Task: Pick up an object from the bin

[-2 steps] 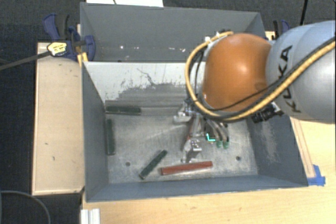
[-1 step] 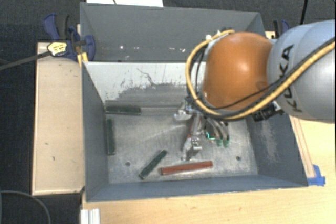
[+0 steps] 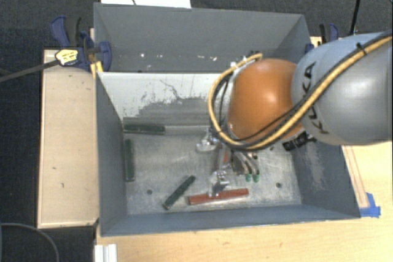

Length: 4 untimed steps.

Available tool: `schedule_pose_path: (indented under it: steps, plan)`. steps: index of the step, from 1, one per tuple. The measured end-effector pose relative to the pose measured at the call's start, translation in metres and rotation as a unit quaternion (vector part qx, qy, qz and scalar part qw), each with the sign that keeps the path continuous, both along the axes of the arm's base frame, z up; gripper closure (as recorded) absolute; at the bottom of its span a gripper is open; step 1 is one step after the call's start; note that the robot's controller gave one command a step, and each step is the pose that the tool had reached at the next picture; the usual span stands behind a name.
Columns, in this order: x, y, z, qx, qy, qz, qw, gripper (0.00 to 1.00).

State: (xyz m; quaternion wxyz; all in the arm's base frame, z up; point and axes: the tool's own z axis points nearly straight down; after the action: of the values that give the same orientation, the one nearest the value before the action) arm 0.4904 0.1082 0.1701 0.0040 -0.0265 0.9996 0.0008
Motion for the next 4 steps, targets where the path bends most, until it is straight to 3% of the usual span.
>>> schedule_pose_path:
  steps: [1,2,3,4]
  plan:
    - [0.017,0.000,-0.092,0.000,0.0032,0.007,1.0000,1.00]
    - [0.017,0.000,-0.092,0.000,0.0032,0.006,1.0000,1.00]
    - [0.015,0.020,0.100,-0.001,0.0047,0.018,0.9998,1.00]
    - [0.017,0.025,0.137,0.000,-0.0015,0.016,0.9999,1.00]
